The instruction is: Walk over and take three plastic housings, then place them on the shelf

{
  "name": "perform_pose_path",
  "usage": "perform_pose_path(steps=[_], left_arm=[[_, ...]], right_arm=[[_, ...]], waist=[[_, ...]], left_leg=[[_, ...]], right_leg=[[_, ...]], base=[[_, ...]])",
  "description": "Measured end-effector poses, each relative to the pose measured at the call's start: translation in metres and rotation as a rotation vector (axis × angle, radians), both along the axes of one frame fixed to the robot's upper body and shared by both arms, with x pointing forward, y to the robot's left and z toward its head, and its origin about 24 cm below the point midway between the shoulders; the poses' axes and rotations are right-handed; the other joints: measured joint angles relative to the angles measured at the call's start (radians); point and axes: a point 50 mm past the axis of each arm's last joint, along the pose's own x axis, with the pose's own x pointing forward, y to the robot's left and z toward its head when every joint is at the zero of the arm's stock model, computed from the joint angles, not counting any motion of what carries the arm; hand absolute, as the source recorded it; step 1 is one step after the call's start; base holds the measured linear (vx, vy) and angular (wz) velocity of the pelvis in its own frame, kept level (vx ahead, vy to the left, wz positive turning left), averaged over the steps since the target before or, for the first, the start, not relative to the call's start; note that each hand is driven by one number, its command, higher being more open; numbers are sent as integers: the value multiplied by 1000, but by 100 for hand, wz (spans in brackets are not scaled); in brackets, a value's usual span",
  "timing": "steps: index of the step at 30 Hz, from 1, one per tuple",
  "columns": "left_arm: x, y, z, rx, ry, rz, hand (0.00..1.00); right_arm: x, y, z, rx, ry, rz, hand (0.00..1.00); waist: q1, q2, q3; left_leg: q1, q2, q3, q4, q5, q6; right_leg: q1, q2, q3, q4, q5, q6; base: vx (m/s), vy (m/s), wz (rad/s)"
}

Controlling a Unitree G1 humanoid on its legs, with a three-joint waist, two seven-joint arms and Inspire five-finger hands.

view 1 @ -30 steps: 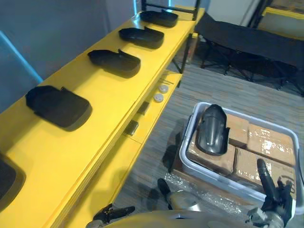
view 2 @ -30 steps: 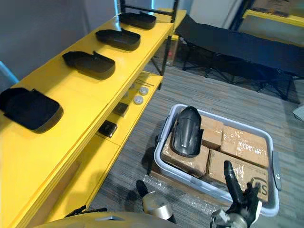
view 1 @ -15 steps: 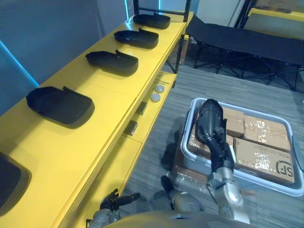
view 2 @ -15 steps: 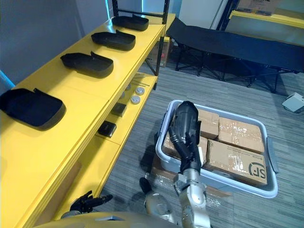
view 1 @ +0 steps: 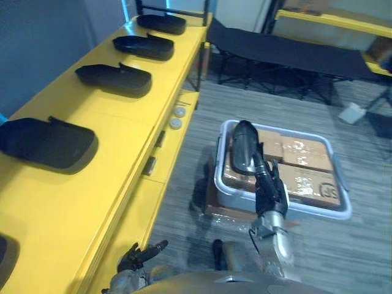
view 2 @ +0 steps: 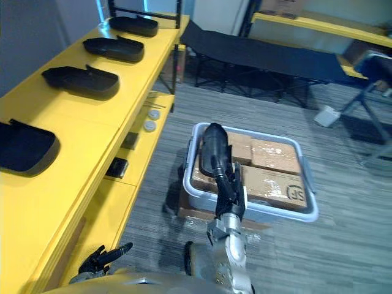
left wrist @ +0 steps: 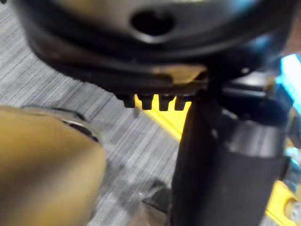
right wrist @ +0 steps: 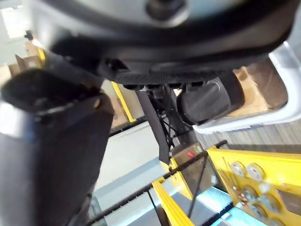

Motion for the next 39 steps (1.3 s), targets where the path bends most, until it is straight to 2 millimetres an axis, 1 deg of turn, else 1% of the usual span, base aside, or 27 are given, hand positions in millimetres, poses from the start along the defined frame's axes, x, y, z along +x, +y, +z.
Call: perform_pose_path(steps=[1,2,3,4,5,6,7,8,9,10,11,12,13,15,16,18,20,22,25,28,29,30,31,33,36,38,39], left_arm=[[-4,4,0,-8,6,30,100],[-8,7,-1,-25,13,66,100],[-13,7,-2,-39,23,100,100],[-16,8,-3,-42,30,119,100],[-21,10,-3,-34,43,165,100],[-23,18,-2,1,50,189,100],[-24,20,-2,15,55,215,100],[-16,16,-2,21,43,244,100],[-7,6,-2,8,21,248,100],[-6,4,-2,5,7,247,100],[-5,2,-1,12,-20,242,100],[-4,-2,0,17,-39,233,100],[0,-9,2,13,-60,209,100],[5,-15,4,2,-82,174,100],[6,-18,4,-1,-90,157,100],[7,-18,5,3,-92,140,100],[11,-15,8,42,-100,70,100],[13,-10,10,77,-104,25,100],[18,-8,12,100,-112,-33,100],[27,-8,14,96,-134,-51,100],[30,-8,16,96,-148,-53,100],[38,-8,20,94,-188,-63,100],[43,-8,22,93,-207,-69,100],[55,-10,28,91,-256,-83,100],[61,-9,33,99,-295,-86,100],[61,-4,34,112,-297,-97,100],[60,-4,33,111,-291,-97,100]], right_arm=[[1,1,-1,0,7,4,100],[-2,1,-5,-31,31,12,100],[-5,1,-8,-74,51,23,100],[-7,0,-9,-100,59,30,100],[-9,0,-11,-135,81,48,100],[-9,0,-13,-144,96,60,100],[-10,-3,-13,-156,106,61,100],[-10,-13,-14,-213,122,64,100],[-13,-30,-15,-262,152,54,100],[-18,-38,-17,-274,171,45,100],[-32,-54,-20,-282,206,5,100],[-41,-64,-20,-281,216,-28,100],[-44,-79,-14,-295,204,-79,100],[-41,-92,-7,-329,184,-115,100],[-39,-97,-4,-347,177,-128,100],[-36,-96,-3,-350,168,-141,100],[-29,-91,-2,-384,166,-131,100],[-21,-86,-6,-403,178,-105,100],[2,-79,-14,-394,196,-62,100],[34,-82,-9,-497,219,-7,100],[49,-84,-2,-513,215,-1,100],[75,-90,13,-543,208,-15,100],[87,-94,21,-561,203,-27,100],[124,-109,55,-636,196,-73,100],[152,-119,95,-695,147,-119,100],[173,-124,136,-759,96,-140,100],[177,-125,145,-778,87,-145,100]], waist=[[2,-7,2],[5,-18,1],[9,-24,2],[10,-29,4],[9,-48,3],[10,-78,1],[11,-88,-2],[0,-81,2],[-18,-38,29],[-24,-30,33],[-26,-32,38],[-25,-26,35],[-27,-14,31],[-28,0,35],[-27,8,34],[-26,6,28],[-22,-15,37],[-13,-21,37],[4,-22,38],[29,-19,53],[35,-18,72],[48,-17,108],[56,-16,126],[85,1,180],[111,14,224],[130,23,274],[137,24,282]], left_leg=[[-1,4,5,4,0,-3],[0,21,16,9,-4,-17],[2,40,35,16,-6,-39],[1,50,45,19,-7,-50],[1,66,60,24,-10,-73],[-4,69,68,28,-8,-92],[-16,70,68,33,-7,-95],[-39,93,66,58,0,-103],[-57,126,69,91,34,-70],[-62,131,80,106,62,-55],[-69,134,104,133,124,-37],[-63,125,130,120,126,-37],[-64,83,138,65,125,-46],[-69,27,134,-23,129,-64],[-69,-11,112,-93,162,-60],[-40,-40,98,-155,163,-57],[-34,-60,111,-169,171,-50],[-36,-72,113,-169,172,-47],[-51,-80,107,-156,168,-39],[-112,-79,52,-117,162,-32],[-133,-78,36,-101,161,-30],[-165,-77,14,-75,160,-28],[-177,-76,7,-64,159,-26],[-224,-75,-21,-19,153,-16],[-274,-76,-44,16,152,-12],[-300,-76,-69,44,151,-8],[-309,-77,-76,48,151,-7]], right_leg=[[9,-54,1,39,-11,20],[22,-107,-4,46,-7,26],[34,-155,-31,22,7,57],[50,-176,-58,-6,5,116],[91,-201,-123,-98,5,246],[133,-209,-182,-188,12,300],[152,-214,-211,-223,-33,312],[167,-195,-247,-264,-78,301],[198,-169,-282,-289,-69,278],[221,-165,-294,-310,-72,274],[269,-170,-311,-353,-66,259],[290,-178,-314,-377,-62,252],[294,-187,-312,-401,-54,244],[292,-183,-298,-429,-35,240],[291,-175,-286,-439,-28,241],[288,-167,-273,-440,-25,247],[284,-176,-257,-463,-8,258],[290,-180,-249,-498,17,261],[302,-180,-244,-547,51,262],[280,-178,-262,-558,68,257],[276,-177,-271,-558,72,256],[267,-177,-288,-559,82,252],[265,-177,-292,-559,87,252],[252,-178,-312,-557,98,253],[232,-179,-329,-556,110,253],[230,-180,-347,-552,111,254],[226,-180,-351,-550,111,254]], base=[[-3,-33,-40],[34,-89,-50],[34,-104,-51],[30,-169,-55],[51,-258,-44],[60,-309,-38],[89,-369,-22],[75,-347,14],[89,-386,30],[94,-336,52],[91,-272,32],[96,-211,14],[81,-132,-16],[50,-62,-33],[10,8,-34],[12,20,-24],[-46,47,-17],[-46,62,-16],[-47,29,-5],[-65,-18,16],[-125,-12,32],[-137,-5,34],[-158,5,35],[-172,21,30],[-113,23,23],[-92,23,22],[-68,28,23]])
